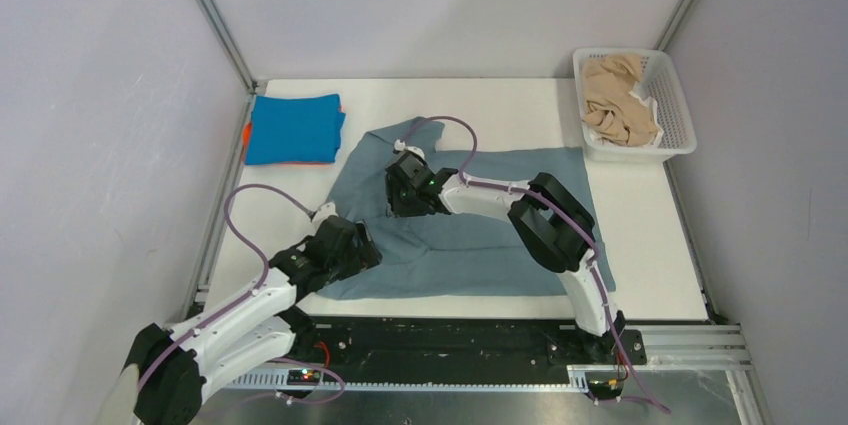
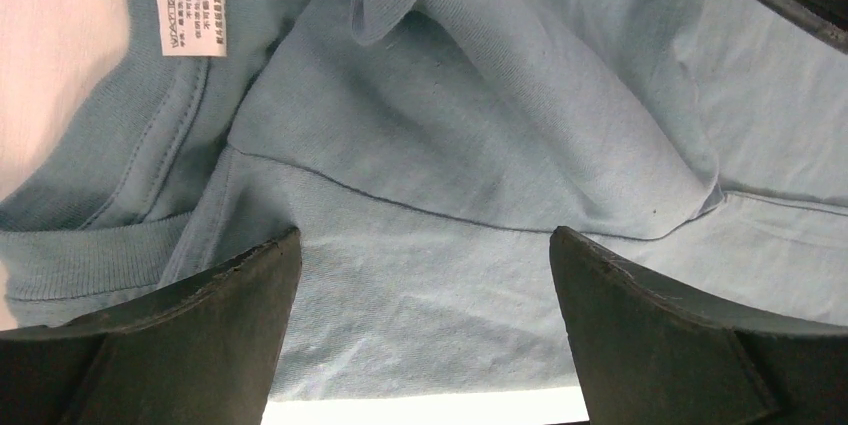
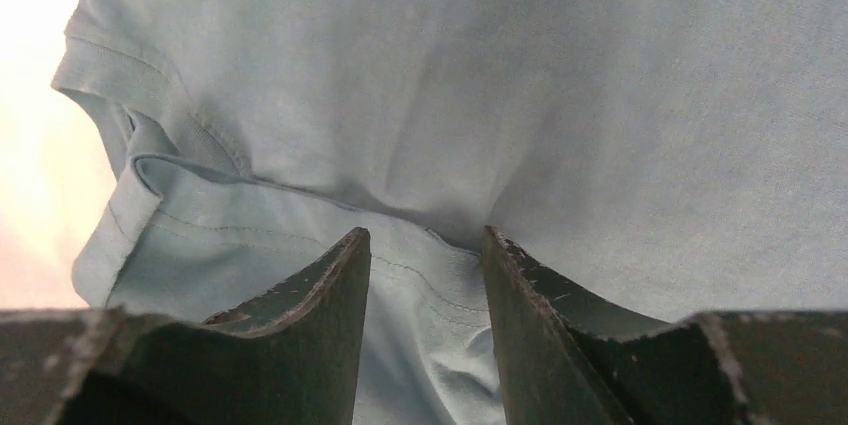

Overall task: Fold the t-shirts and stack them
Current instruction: Fold the flattened tshirt in 1/3 of the way

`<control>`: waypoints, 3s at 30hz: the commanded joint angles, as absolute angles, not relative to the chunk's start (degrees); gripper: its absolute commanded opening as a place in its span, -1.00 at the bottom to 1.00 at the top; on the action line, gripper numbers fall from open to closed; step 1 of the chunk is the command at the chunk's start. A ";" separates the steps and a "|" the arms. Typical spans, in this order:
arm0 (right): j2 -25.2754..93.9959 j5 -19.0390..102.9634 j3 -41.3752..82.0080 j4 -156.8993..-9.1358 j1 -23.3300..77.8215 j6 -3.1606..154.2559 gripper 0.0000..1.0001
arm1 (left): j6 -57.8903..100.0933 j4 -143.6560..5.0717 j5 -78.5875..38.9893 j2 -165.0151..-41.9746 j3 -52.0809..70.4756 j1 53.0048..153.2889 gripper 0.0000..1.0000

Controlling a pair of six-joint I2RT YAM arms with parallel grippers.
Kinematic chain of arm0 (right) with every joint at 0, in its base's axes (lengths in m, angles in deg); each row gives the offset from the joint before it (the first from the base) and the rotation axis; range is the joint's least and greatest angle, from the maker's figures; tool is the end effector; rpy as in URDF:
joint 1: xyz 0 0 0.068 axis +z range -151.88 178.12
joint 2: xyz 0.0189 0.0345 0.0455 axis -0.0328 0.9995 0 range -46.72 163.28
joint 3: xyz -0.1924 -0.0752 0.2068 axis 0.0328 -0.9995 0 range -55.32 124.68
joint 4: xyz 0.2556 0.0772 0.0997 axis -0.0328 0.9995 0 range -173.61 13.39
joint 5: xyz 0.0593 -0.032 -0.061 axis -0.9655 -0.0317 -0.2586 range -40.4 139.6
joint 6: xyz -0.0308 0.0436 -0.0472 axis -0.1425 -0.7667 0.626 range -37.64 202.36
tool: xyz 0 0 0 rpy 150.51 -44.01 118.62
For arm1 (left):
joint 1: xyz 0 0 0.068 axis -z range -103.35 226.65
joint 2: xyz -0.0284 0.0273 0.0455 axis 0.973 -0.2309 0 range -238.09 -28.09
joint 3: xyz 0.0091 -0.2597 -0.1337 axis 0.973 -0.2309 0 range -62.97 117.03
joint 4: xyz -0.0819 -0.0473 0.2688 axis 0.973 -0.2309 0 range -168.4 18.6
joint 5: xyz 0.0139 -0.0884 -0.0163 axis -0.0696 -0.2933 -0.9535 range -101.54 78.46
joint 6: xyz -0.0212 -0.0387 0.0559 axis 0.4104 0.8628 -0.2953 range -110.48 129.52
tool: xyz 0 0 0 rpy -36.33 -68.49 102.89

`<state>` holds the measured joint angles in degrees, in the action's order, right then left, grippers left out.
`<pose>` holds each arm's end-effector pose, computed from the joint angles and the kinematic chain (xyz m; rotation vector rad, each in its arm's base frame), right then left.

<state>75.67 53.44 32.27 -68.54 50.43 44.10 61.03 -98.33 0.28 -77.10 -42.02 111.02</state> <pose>0.3171 0.4038 0.1472 -0.2796 2.5230 0.5989 0.1516 -0.0893 0.1462 -0.4596 2.4953 -0.3527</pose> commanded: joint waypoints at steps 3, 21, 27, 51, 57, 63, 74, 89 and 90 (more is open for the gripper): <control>75.79 58.42 35.39 -63.66 51.81 45.61 -0.02 | 61.73 -98.29 1.89 -77.27 -44.46 111.00 0.99; 73.89 64.41 35.95 -62.04 53.95 47.50 -0.69 | 62.09 -98.30 1.97 -77.55 -45.54 110.93 0.99; 72.20 66.15 37.63 -61.60 54.17 49.05 -0.78 | 62.24 -98.32 1.87 -77.57 -45.66 110.94 0.99; 69.52 84.33 37.00 -50.95 53.70 43.61 -0.71 | 63.82 -98.75 0.11 -77.26 -47.63 111.01 0.99; 68.53 86.93 36.64 -50.03 53.79 42.90 -0.09 | 64.17 -99.01 -0.47 -76.35 -47.79 111.01 0.99; 63.85 85.55 33.53 -51.34 52.75 41.92 0.63 | 64.81 -99.25 -0.82 -75.14 -48.11 110.96 0.97; 36.16 90.53 10.25 -53.55 50.04 37.92 1.00 | 60.89 -99.52 -1.40 -72.20 -38.56 110.93 0.96; 4.81 71.80 -16.08 -58.75 30.60 43.25 1.00 | 47.05 -99.35 0.33 -121.07 10.50 102.78 0.96; 3.98 71.78 -16.32 -58.81 29.90 43.45 1.00 | 45.91 -99.35 0.02 -123.97 13.58 101.59 0.96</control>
<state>7.30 74.53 -15.37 -55.34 31.96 41.50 51.89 -99.30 1.70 -111.09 1.69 105.73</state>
